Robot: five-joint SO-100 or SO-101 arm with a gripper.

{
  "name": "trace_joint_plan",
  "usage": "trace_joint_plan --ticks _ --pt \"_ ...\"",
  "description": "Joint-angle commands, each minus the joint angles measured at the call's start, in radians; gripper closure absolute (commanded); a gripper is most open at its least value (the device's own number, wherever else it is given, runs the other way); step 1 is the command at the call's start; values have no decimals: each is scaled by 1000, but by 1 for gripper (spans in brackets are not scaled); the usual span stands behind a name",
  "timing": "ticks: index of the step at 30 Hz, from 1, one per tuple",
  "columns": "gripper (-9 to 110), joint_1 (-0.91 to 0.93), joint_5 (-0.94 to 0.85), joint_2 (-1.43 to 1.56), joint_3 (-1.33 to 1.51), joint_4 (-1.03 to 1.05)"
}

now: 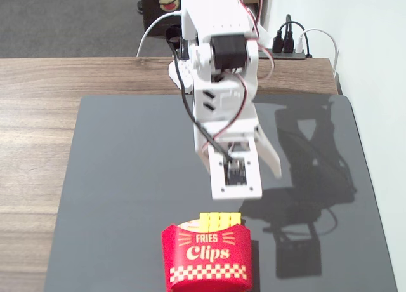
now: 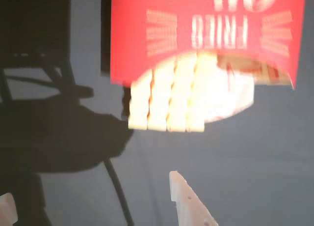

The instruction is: Grab a fry

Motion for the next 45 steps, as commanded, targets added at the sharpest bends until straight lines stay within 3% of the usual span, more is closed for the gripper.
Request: trace_joint_plan --ticks 1,45 --pt "62 -15 18 -61 -109 -14" --pt "63 -37 94 -258 -167 -118"
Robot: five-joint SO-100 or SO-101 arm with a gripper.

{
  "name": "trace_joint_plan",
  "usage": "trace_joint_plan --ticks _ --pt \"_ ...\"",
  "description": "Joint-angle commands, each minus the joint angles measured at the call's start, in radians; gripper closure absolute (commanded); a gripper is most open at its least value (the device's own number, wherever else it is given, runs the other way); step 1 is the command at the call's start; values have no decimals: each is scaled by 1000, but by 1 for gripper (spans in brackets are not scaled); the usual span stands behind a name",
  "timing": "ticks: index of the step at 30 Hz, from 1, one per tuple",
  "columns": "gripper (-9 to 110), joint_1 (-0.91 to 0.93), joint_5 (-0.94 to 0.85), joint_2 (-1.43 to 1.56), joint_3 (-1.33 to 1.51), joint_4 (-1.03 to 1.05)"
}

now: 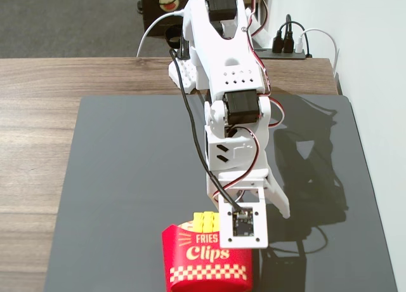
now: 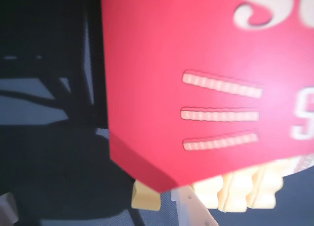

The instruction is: Grab a fry

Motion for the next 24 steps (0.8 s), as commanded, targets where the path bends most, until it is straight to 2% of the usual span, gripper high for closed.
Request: trace_joint_plan --ticks 1,6,24 --pt "65 5 3 37 -20 -8" --pt "77 8 17 38 -20 -6" --pt "101 12 31 35 -18 -12"
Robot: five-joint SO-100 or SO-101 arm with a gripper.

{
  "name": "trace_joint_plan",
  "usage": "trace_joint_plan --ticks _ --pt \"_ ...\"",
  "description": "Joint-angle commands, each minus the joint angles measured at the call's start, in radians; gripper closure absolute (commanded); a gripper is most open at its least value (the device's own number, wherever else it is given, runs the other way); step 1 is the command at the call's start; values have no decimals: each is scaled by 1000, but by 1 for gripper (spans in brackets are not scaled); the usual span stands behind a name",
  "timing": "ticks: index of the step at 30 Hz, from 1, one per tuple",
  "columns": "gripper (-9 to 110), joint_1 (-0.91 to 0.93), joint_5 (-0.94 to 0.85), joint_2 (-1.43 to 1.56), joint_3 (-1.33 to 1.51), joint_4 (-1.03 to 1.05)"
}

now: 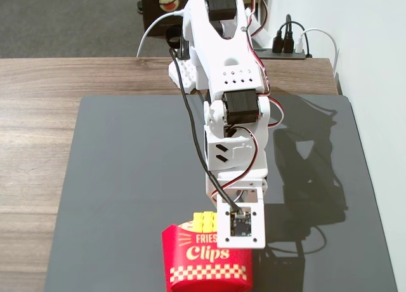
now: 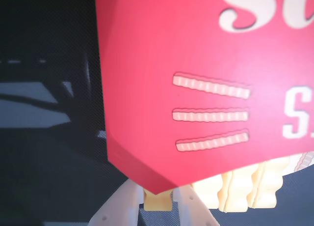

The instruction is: Grab a fry

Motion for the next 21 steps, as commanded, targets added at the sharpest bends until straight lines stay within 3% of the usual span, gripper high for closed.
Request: trace_joint_plan --ticks 1,11,21 --pt "101 11 6 35 -18 -12" --pt "101 5 23 127 51 21" --pt "101 12 23 408 387 -14"
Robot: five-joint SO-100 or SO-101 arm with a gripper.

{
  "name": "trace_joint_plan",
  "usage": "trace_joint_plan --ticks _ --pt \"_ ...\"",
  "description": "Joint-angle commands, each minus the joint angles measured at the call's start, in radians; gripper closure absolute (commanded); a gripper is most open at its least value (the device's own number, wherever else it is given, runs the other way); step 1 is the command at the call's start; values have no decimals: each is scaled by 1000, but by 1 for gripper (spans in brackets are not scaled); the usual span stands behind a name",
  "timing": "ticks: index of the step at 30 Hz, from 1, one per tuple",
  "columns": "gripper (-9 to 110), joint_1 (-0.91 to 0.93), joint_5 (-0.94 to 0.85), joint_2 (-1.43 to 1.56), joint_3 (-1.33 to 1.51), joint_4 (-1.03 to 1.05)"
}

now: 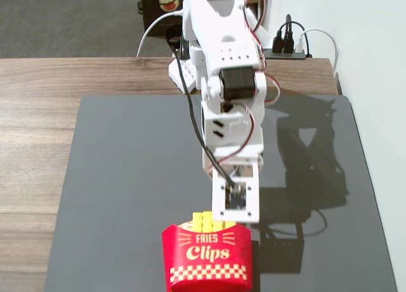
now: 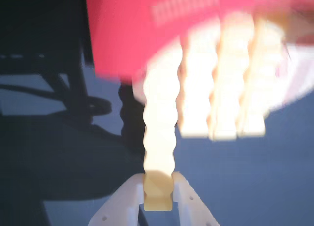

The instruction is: Grab a fry

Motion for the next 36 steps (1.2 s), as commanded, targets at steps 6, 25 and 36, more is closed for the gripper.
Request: trace_joint_plan --ticks 6,25,36 --pt "101 21 5 345 302 -26" --pt "101 120 -35 761 408 295" --pt "101 121 -135 692 58 531"
